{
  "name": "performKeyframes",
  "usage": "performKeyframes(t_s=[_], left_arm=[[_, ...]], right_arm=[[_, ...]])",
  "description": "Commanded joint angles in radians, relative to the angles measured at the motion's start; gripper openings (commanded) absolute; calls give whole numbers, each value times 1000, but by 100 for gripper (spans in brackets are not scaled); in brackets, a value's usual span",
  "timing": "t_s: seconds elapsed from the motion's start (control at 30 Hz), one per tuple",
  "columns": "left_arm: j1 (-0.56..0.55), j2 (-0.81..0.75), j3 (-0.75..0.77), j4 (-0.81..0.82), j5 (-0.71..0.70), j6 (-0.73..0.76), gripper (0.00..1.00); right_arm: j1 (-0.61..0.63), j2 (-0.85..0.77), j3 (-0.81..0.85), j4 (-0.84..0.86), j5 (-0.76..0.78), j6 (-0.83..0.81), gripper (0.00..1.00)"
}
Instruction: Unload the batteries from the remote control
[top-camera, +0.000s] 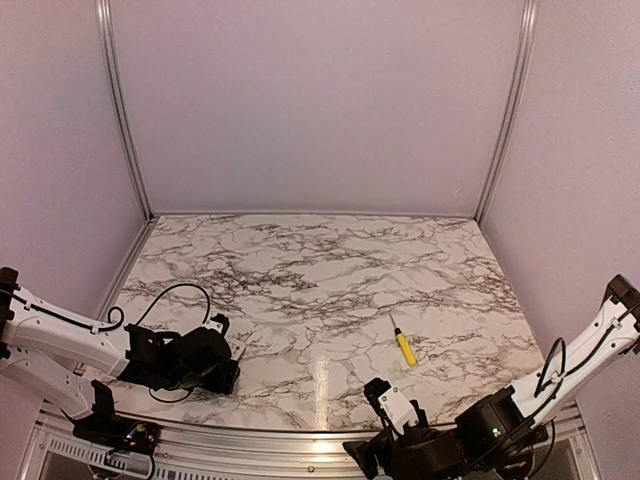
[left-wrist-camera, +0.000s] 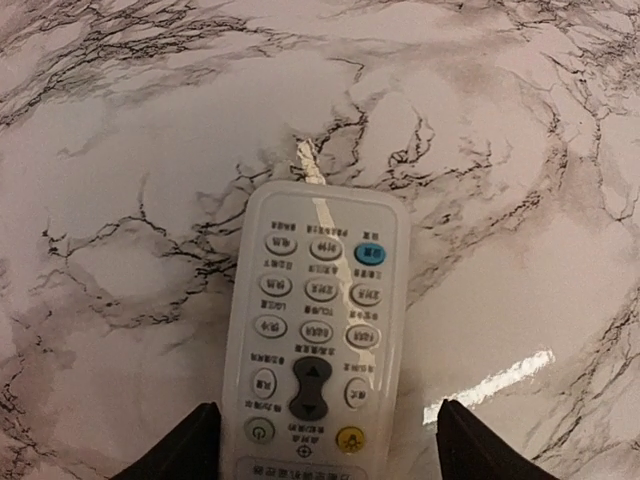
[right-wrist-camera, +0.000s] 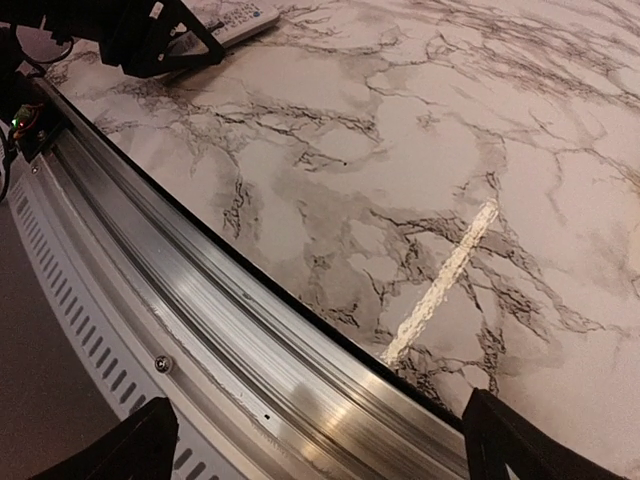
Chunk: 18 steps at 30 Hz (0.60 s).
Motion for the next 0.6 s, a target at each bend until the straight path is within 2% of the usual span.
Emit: performKeyframes(t_s=[0.0,0.3,0.57], left_arm=[[-47,53,5,10,-19,-30,72],[-104,104,34,14,-74,-48,44],[-110,54,30,52,-62,0,33]], right_arm=[[36,30,33,-127,122,232,99],[41,12,-21,-49,119,230,99],[38,-96,-56,5,146,138,99]])
